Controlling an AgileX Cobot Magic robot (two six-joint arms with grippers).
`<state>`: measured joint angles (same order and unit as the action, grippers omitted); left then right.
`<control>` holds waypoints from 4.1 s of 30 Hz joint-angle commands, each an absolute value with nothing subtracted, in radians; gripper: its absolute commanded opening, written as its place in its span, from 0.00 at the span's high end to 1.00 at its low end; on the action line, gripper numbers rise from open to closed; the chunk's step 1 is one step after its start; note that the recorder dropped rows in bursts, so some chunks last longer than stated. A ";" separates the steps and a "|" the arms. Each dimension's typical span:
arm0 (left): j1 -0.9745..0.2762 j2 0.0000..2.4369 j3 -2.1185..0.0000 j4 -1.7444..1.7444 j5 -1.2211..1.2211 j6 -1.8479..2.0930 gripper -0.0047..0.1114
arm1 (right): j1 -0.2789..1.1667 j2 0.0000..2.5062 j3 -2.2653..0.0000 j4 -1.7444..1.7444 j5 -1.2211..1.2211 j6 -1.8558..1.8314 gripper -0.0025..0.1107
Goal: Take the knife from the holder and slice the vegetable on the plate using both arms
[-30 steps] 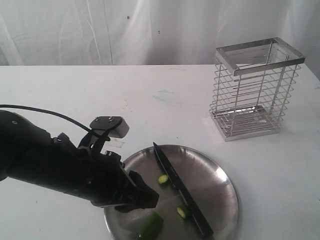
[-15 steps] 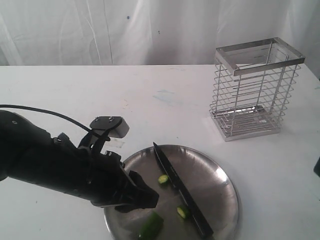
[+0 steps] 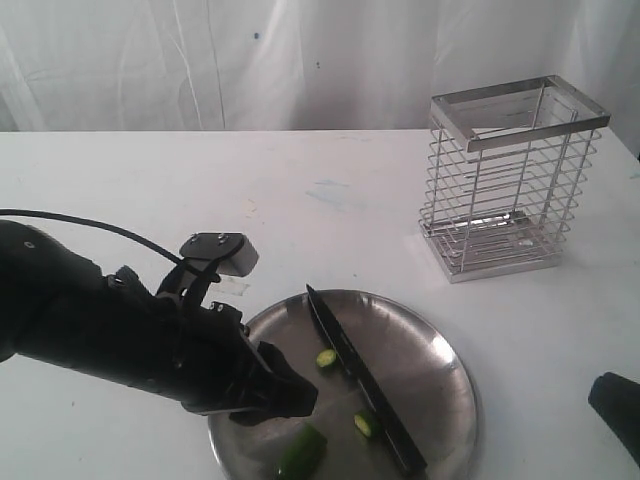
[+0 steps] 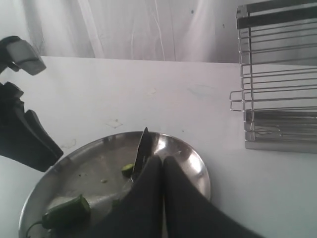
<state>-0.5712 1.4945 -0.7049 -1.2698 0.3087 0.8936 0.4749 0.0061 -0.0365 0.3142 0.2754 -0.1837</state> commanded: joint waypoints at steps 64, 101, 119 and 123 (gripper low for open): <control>-0.626 0.379 -0.187 -0.753 0.151 0.895 0.54 | 0.154 0.000 0.000 0.316 0.272 -0.180 0.98; -0.361 0.000 0.000 -0.088 -0.212 0.157 0.54 | 0.154 0.000 0.000 0.316 0.272 -0.180 0.98; -0.361 0.000 0.000 -0.088 -0.210 0.157 0.54 | 0.154 0.000 0.000 0.316 0.272 -0.180 0.98; -0.361 0.000 0.000 -0.088 -0.210 0.157 0.54 | 0.154 0.000 0.000 0.316 0.272 -0.180 0.98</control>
